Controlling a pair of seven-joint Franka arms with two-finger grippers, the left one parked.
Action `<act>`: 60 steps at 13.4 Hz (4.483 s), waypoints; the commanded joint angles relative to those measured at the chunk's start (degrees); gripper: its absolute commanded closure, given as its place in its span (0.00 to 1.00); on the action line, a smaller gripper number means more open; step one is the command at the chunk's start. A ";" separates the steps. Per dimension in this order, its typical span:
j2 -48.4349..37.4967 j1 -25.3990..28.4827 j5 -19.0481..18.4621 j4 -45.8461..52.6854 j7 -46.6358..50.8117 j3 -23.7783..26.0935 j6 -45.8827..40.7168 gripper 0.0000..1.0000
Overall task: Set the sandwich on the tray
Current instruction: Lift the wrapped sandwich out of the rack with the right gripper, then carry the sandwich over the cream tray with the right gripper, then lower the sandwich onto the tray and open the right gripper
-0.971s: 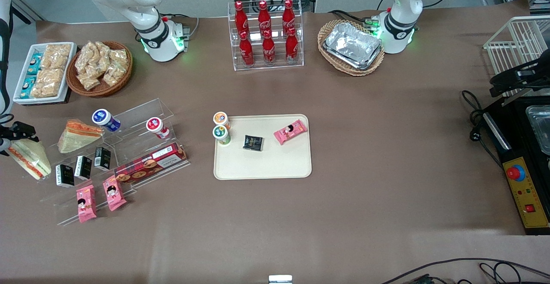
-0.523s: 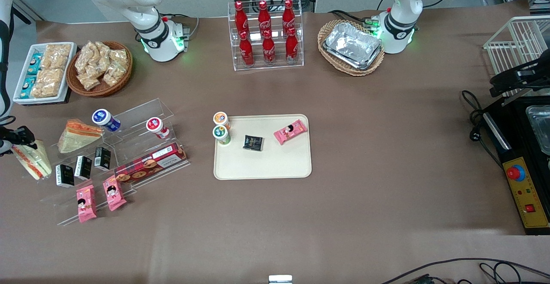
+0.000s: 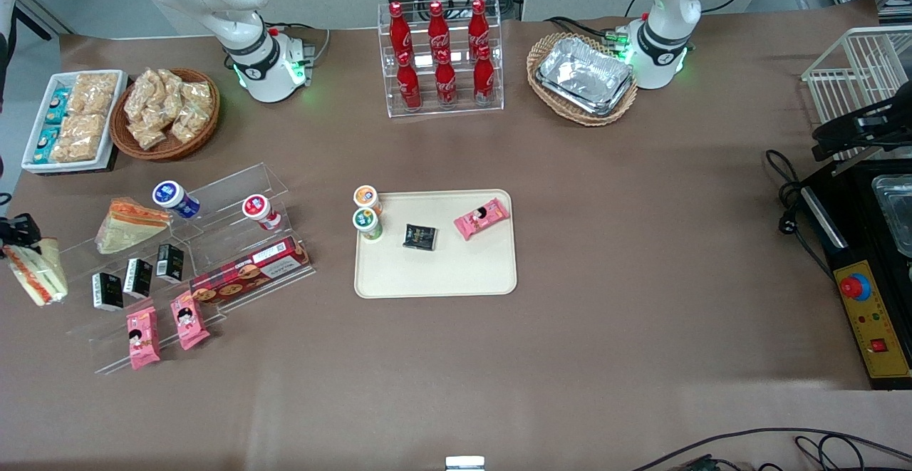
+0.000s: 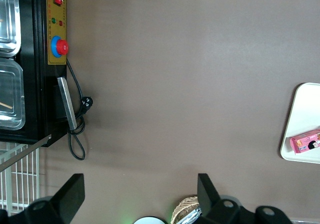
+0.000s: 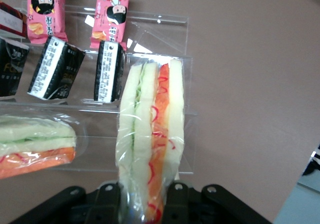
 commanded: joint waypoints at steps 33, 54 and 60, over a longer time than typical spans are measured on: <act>1.30 51.36 -4.34 16.37 175.22 10.72 -18.00 1.00; 24.08 52.32 -8.91 16.46 194.50 18.91 14.26 1.00; 26.37 52.32 -9.61 16.46 193.97 18.91 19.37 1.00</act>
